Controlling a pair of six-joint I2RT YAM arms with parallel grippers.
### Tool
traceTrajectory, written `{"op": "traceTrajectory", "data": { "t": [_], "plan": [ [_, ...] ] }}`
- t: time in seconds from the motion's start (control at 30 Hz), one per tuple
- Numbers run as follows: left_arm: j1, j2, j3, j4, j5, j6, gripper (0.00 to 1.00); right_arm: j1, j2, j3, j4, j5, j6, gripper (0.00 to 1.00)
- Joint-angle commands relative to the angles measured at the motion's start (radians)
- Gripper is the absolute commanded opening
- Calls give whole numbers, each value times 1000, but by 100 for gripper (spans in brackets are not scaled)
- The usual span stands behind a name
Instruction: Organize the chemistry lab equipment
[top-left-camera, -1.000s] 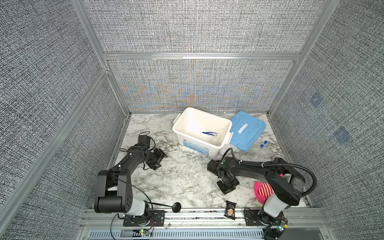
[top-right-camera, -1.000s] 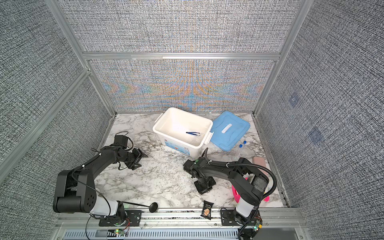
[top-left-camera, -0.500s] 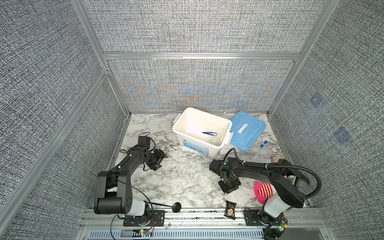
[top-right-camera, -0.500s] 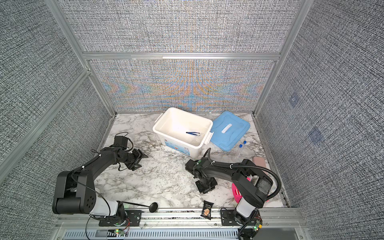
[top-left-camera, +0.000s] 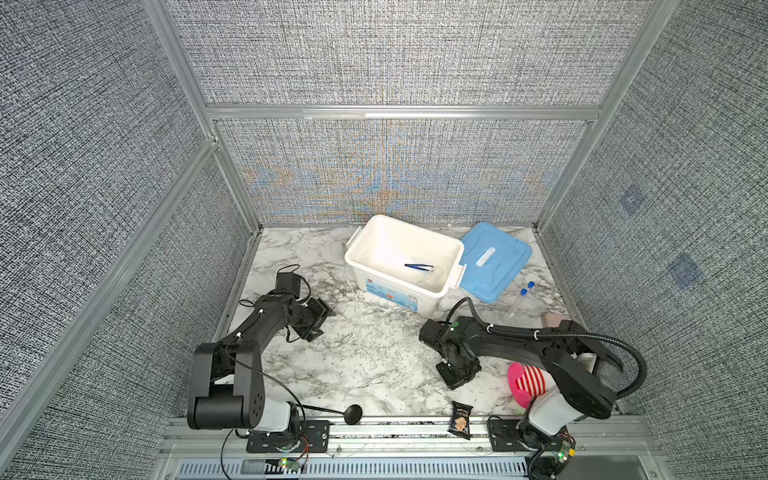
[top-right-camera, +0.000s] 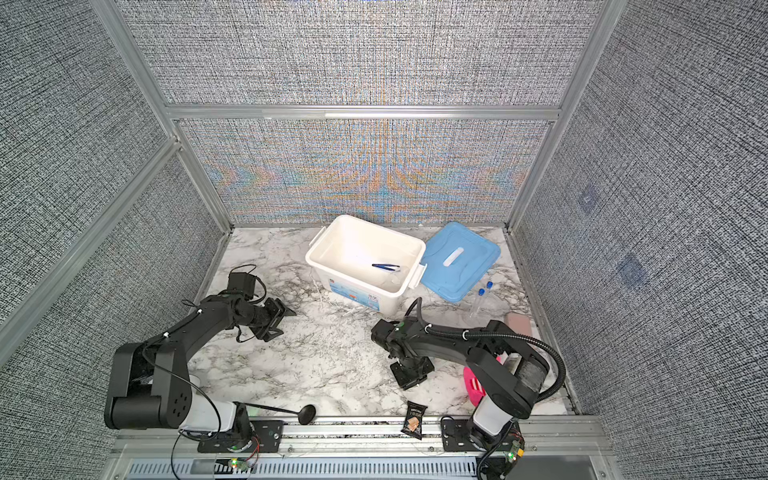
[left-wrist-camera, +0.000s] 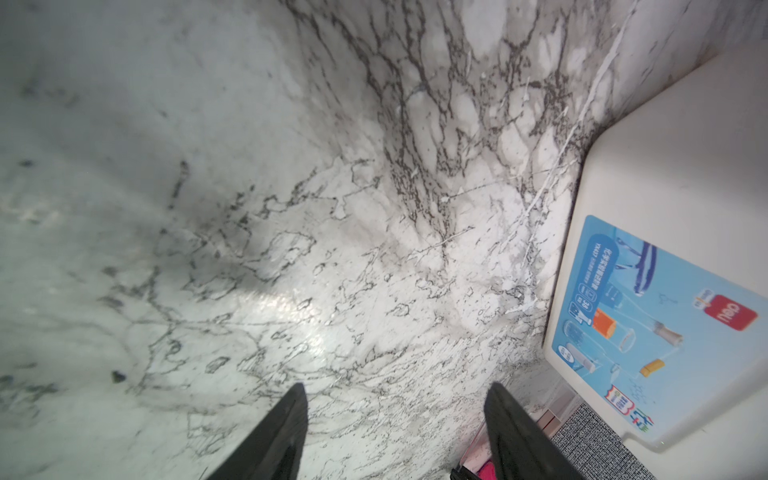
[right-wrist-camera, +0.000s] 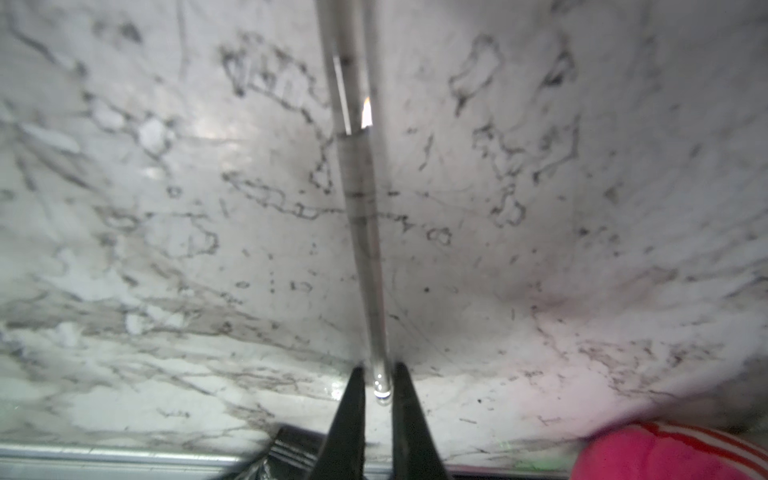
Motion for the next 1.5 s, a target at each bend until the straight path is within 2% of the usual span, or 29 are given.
{"op": "traceTrajectory", "data": {
  "t": [0.0,0.23,0.7,1.0,1.47],
  "plan": [
    [2,-10,-1,-4,0,3,69,4,26,-38,147,-81,-19,7],
    [1,-24,-2,-10,-4,-2,69,8,-6,-7,91,-66,-45,3],
    [2,-45,1,-23,-16,-12,70,18,-102,56,-9,-55,-58,2],
    [-9,-54,-14,-20,-1,-12,69,21,-84,86,8,-47,-70,2],
    [-99,-32,-64,57,65,-31,69,59,22,179,111,-49,-82,4]
  ]
}}
